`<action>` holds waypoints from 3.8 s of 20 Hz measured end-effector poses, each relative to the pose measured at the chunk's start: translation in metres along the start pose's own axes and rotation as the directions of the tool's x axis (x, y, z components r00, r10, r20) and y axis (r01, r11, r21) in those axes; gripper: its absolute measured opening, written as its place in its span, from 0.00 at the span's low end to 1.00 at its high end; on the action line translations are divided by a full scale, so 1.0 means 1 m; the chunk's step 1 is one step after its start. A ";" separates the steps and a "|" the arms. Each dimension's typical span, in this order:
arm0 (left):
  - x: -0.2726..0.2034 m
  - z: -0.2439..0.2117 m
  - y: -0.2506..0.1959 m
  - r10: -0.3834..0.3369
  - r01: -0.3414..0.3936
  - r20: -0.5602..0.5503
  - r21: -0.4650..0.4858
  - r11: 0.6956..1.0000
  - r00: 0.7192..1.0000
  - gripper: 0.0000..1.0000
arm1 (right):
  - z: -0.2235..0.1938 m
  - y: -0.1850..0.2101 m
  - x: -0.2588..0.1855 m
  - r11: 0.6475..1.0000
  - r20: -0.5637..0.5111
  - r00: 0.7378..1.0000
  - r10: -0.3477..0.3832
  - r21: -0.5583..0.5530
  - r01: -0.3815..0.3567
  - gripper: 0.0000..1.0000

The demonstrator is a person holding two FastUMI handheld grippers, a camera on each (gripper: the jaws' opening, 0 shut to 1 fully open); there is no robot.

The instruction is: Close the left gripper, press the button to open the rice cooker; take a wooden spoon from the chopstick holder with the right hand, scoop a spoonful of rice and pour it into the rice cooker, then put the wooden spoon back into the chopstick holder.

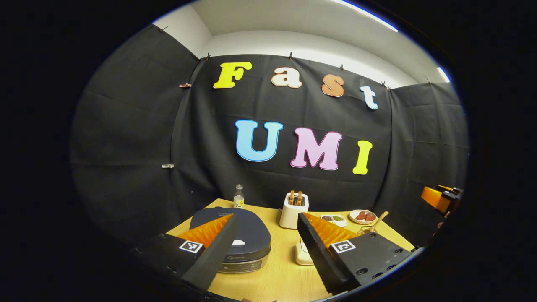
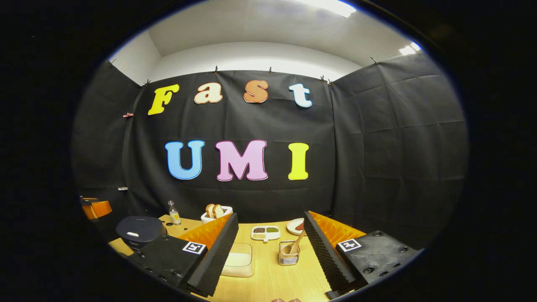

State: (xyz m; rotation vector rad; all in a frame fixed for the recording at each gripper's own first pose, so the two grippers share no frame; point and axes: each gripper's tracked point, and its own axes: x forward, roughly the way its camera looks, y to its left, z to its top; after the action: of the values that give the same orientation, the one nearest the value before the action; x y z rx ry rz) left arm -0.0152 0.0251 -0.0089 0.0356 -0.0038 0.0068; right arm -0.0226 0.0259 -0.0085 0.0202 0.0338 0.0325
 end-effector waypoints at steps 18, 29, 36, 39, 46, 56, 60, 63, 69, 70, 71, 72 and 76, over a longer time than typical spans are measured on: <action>0.042 -0.005 0.050 -0.015 0.019 -0.128 0.030 0.999 0.992 0.58 | -0.016 -0.001 -0.012 0.997 -0.028 0.997 -0.070 0.027 0.071 0.98; 0.098 -0.089 0.099 -0.045 -0.002 -0.426 -0.109 0.994 0.904 0.06 | -0.022 -0.007 -0.029 0.991 -0.060 0.990 -0.131 -0.010 0.130 0.98; 0.119 -0.136 0.097 -0.081 0.004 -0.516 -0.150 0.989 0.853 0.06 | -0.029 -0.015 -0.036 0.984 -0.094 0.980 -0.178 -0.035 0.175 0.98; 0.120 -0.139 0.093 -0.074 0.013 -0.516 -0.120 0.993 0.853 0.06 | -0.032 -0.011 -0.034 0.985 -0.110 0.979 -0.173 -0.036 0.170 0.98; 0.118 -0.146 0.092 0.041 -0.002 -0.499 0.078 0.997 0.866 0.07 | -0.036 -0.002 -0.014 0.991 -0.132 0.982 -0.135 -0.033 0.132 0.98; 0.113 -0.104 0.093 0.123 -0.141 -0.366 -0.022 0.990 0.923 0.07 | -0.047 -0.026 0.040 0.999 -0.159 0.986 -0.043 0.024 0.047 0.98; 0.103 -0.026 0.088 0.240 -0.244 -0.151 -0.007 0.970 0.959 0.07 | -0.055 -0.056 0.075 0.996 -0.182 0.982 -0.048 0.065 0.061 0.98; 0.097 0.002 0.071 0.279 -0.282 -0.093 -0.013 0.959 0.956 0.07 | -0.063 -0.072 0.099 0.993 -0.200 0.979 -0.046 0.100 0.067 0.98; 0.083 -0.002 0.041 0.327 -0.330 -0.099 -0.020 0.944 0.940 0.54 | -0.099 -0.099 0.148 0.985 -0.273 0.962 -0.033 0.153 0.077 0.98; 0.079 -0.002 0.036 0.337 -0.340 -0.094 -0.025 0.940 0.937 0.68 | -0.106 -0.102 0.156 0.983 -0.291 0.956 -0.027 0.165 0.078 0.98; 0.075 -0.001 0.032 0.346 -0.349 -0.088 -0.027 0.937 0.934 0.82 | -0.115 -0.106 0.164 0.980 -0.311 0.950 -0.021 0.181 0.080 0.98; 0.072 0.000 0.027 0.353 -0.356 -0.083 -0.027 0.934 0.932 0.96 | -0.122 -0.109 0.172 0.977 -0.328 0.945 -0.014 0.195 0.082 0.98; 0.057 -0.007 0.009 0.392 -0.394 -0.099 -0.009 0.919 0.915 0.95 | -0.154 -0.123 0.202 0.959 -0.397 0.918 0.001 0.259 0.111 0.98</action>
State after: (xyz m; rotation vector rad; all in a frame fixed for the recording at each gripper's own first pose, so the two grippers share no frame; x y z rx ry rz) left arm 0.0421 0.0344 -0.0155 0.0048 0.0853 0.4129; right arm 0.1776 -0.0874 -0.1720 0.2948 0.4442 -0.0258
